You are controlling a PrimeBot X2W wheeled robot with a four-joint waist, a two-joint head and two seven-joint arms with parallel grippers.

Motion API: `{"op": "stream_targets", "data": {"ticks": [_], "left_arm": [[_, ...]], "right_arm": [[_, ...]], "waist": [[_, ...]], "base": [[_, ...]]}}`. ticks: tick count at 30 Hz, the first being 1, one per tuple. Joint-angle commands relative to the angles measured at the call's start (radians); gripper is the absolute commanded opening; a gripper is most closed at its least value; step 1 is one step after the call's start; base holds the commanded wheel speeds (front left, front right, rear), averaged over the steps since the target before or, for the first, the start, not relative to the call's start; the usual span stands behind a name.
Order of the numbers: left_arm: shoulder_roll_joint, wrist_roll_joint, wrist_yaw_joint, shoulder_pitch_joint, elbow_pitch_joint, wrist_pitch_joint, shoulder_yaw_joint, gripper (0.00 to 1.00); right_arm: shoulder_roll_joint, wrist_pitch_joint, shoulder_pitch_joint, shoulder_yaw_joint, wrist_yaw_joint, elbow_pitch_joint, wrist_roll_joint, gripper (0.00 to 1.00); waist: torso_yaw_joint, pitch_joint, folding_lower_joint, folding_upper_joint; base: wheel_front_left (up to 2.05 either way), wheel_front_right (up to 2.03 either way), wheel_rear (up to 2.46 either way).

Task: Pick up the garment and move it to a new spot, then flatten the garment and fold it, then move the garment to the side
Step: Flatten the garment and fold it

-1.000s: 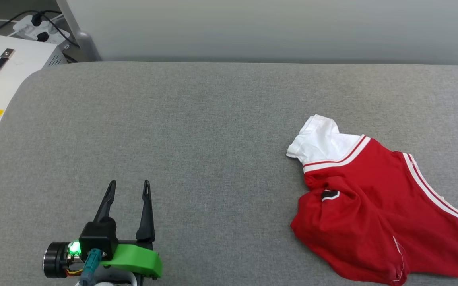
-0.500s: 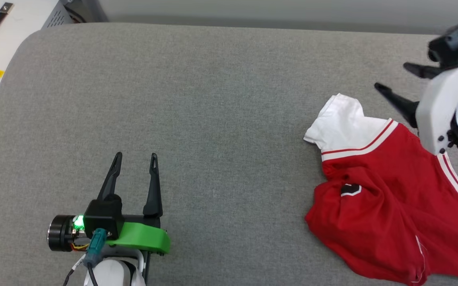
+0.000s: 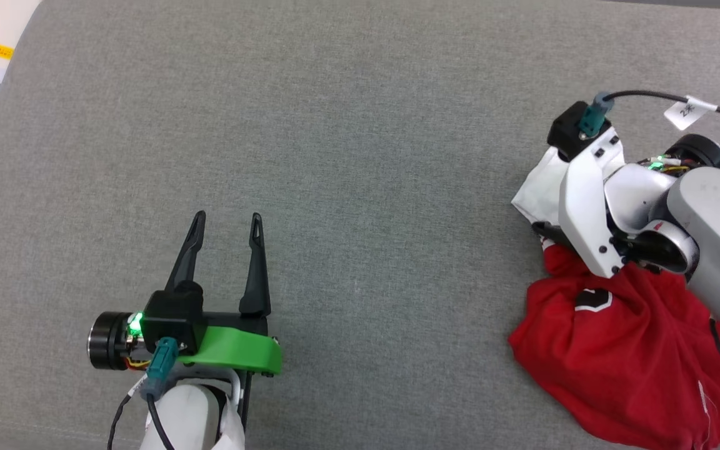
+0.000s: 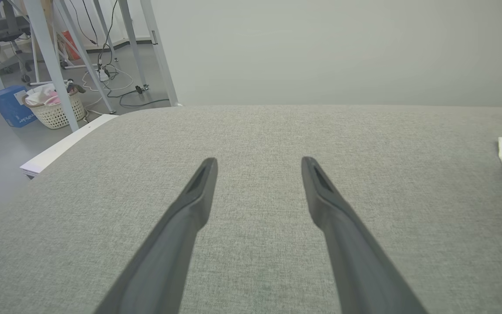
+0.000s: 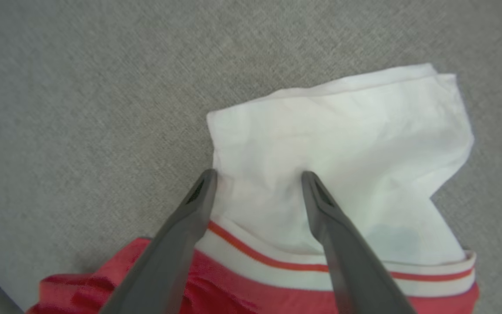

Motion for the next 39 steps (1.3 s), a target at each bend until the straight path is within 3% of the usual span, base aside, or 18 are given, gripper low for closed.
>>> {"op": "stream_targets", "data": {"ticks": [1, 7, 8, 19, 23, 28, 33, 36, 39], "left_arm": [[-0.004, -0.008, 0.01, -0.021, -0.001, -0.006, -0.001, 1.0], [-0.004, -0.01, 0.017, -0.022, 0.006, -0.006, 0.003, 1.0], [-0.004, -0.01, 0.018, -0.02, 0.007, -0.006, 0.006, 1.0], [-0.004, -0.003, 0.01, -0.012, 0.018, -0.006, 0.012, 1.0], [-0.004, -0.002, 0.011, 0.0, 0.017, -0.006, 0.019, 1.0], [-0.004, -0.003, 0.017, 0.018, 0.014, -0.006, 0.03, 1.0], [-0.004, -0.001, 0.019, 0.027, 0.015, -0.006, 0.044, 1.0], [-0.004, -0.002, 0.016, 0.026, 0.018, -0.006, 0.05, 1.0], [-0.004, -0.001, 0.014, 0.023, 0.022, -0.006, 0.053, 1.0]], "right_arm": [[0.001, -0.017, 0.003, 0.034, -0.001, 0.028, 0.003, 1.0], [-0.019, -0.094, 0.025, 0.128, -0.001, 0.122, 0.014, 1.0], [-0.02, -0.117, 0.019, 0.135, -0.001, 0.126, 0.013, 0.02], [0.015, -0.442, -0.14, 0.163, -0.001, 0.099, -0.009, 0.0], [0.065, -0.521, -0.167, 0.205, -0.001, 0.073, -0.02, 0.0], [0.172, -0.61, -0.157, 0.271, -0.001, 0.055, -0.053, 0.0], [0.277, -0.61, -0.081, 0.312, -0.001, 0.032, -0.098, 0.0], [0.318, -0.494, 0.038, 0.315, -0.001, -0.013, -0.173, 0.0], [0.311, -0.395, 0.137, 0.316, -0.001, -0.05, -0.216, 0.0]], "waist": [[0.02, 0.025, -0.0001, 0.0001], [0.021, 0.027, -0.0001, 0.0001], [0.018, 0.024, -0.0001, 0.0001], [0.005, -0.043, -0.0001, 0.0001], [0.008, -0.059, -0.0001, 0.0001], [0.01, -0.067, -0.0001, 0.0001], [0.012, -0.067, -0.0001, 0.0001], [0.017, -0.064, -0.0001, 0.0001], [0.021, -0.062, -0.0001, 0.0001]], "base": [[0.0, 0.0, 0.0], [0.0, 0.0, 0.0], [0.0, 0.0, 0.0], [0.0, 0.0, 0.0], [0.0, 0.0, 0.0], [0.0, 0.0, 0.0], [0.0, 0.0, 0.0], [0.0, 0.0, 0.0], [0.0, 0.0, 0.0]]}}
